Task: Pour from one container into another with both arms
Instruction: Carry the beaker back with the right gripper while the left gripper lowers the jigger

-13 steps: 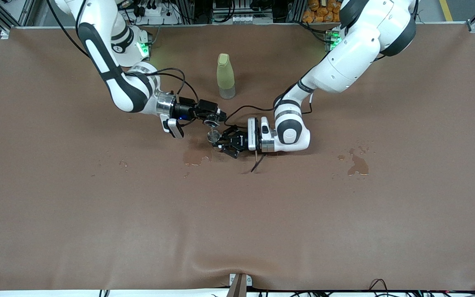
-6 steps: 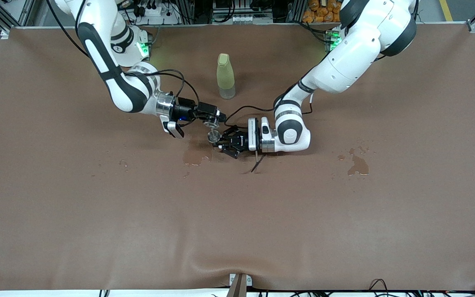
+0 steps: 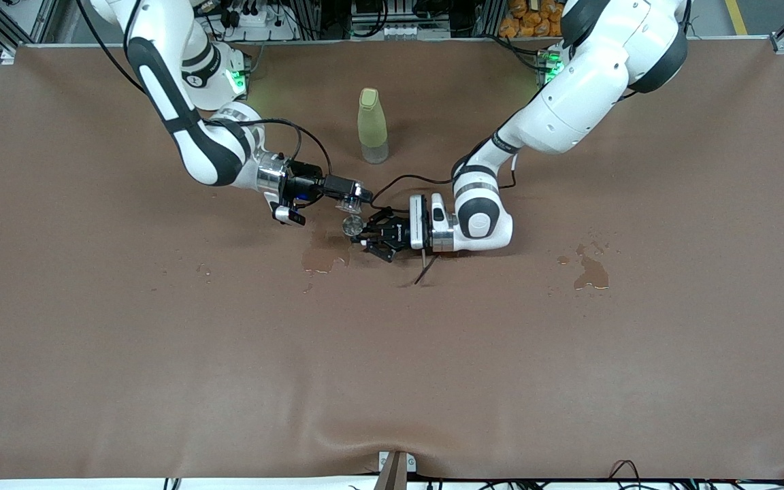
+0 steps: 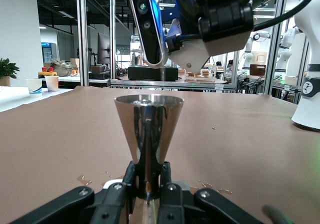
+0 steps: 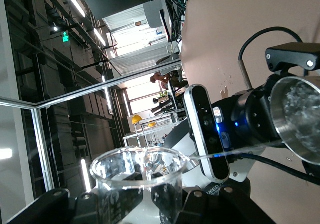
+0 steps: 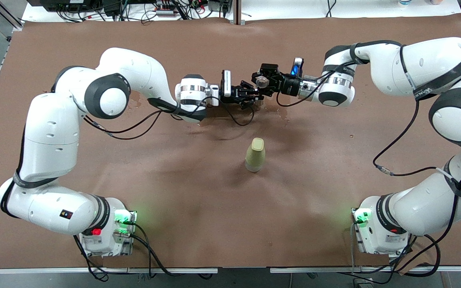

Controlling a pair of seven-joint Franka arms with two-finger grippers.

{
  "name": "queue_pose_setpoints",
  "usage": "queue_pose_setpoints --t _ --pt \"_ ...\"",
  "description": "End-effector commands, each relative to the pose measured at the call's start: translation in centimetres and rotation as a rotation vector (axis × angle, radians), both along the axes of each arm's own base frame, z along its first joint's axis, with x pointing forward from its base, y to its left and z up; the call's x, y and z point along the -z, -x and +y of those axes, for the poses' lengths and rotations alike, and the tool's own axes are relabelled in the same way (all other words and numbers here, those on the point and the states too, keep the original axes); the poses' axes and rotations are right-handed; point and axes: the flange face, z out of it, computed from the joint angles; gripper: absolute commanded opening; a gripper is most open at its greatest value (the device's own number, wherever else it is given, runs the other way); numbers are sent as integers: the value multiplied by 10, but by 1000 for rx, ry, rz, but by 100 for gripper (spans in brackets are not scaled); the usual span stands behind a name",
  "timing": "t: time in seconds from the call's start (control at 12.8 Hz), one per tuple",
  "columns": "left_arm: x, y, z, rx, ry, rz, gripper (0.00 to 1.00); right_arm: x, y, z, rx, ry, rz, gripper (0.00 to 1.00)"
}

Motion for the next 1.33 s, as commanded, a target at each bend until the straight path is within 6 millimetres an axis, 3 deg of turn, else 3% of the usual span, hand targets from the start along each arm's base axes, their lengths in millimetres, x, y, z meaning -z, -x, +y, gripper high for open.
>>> queue_pose_setpoints --t 0.0,0.31,0.55,1.02,1.25 --pt "-4 -2 4 -35 31 -73 0 -10 0 3 17 -10 -5 0" --pt "-4 -5 5 -39 33 -67 0 -28 -11 1 -45 95 -398 0" --pt "-9 -17 17 -65 36 -55 0 -51 -30 -30 -93 176 -641 0" --pt "-16 -71 92 -193 29 -40 0 -66 -68 -133 -198 360 -1110 0" --pt "-17 -89 157 -208 43 -51 0 -66 -79 -204 -266 374 -1259 0"
